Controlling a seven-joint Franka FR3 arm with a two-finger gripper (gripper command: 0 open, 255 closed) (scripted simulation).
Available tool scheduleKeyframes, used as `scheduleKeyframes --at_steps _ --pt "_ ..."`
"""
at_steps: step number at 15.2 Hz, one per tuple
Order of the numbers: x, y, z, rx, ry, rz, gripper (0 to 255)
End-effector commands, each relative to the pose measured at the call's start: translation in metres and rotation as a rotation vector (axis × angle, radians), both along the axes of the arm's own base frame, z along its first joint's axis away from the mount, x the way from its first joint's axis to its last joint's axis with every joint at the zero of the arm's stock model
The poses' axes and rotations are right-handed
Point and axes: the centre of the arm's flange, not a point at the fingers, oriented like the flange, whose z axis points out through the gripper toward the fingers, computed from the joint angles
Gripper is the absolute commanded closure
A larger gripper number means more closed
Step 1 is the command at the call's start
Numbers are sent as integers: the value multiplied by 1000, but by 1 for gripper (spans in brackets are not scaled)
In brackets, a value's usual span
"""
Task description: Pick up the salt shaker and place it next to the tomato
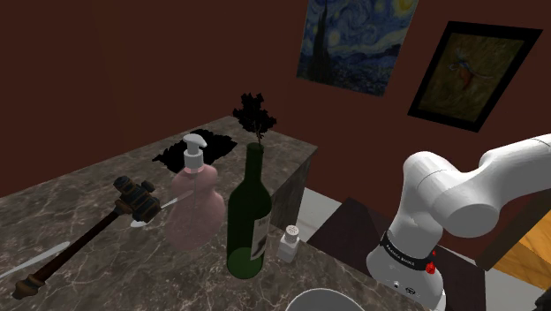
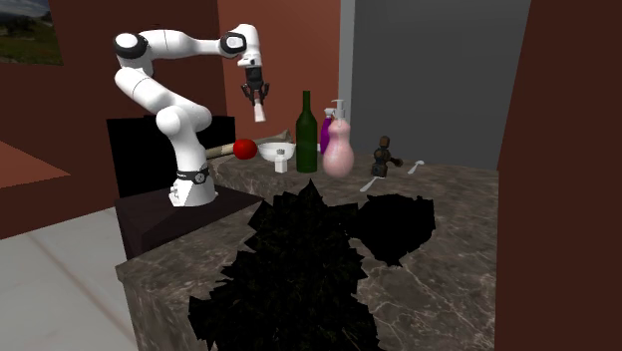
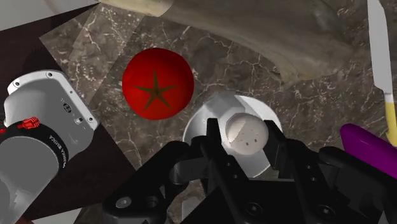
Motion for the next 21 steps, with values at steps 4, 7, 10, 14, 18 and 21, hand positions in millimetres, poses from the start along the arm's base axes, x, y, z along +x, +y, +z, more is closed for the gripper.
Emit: scheduleKeyframes --at_steps 4,7,10,14,18,21 --pt "-13 6 -20 0 1 -1 255" --pt "-13 6 -36 0 1 -1 255" --pt "-13 6 -52 0 1 -1 255" --pt "-13 6 -73 0 1 -1 255" --pt "-13 6 -94 0 1 -1 255" --pt "-13 6 -110 0 1 -1 255"
